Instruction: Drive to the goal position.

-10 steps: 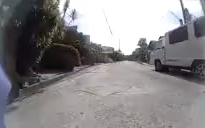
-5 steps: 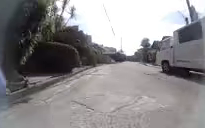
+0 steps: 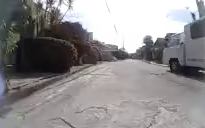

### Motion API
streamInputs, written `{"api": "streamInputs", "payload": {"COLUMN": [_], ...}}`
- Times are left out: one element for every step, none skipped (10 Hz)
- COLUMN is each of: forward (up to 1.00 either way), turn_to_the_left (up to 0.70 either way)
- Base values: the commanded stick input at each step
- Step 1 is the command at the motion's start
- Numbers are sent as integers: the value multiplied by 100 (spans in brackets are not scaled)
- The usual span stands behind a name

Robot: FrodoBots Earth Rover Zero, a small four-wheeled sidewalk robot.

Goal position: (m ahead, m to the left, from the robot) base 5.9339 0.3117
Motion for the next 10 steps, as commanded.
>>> {"api": "streamInputs", "payload": {"forward": [100,100,100,100,100,100,100,100,100,100], "turn_to_the_left": [4,3,3,0,-1,-15,-19,-40,-37,-9]}}
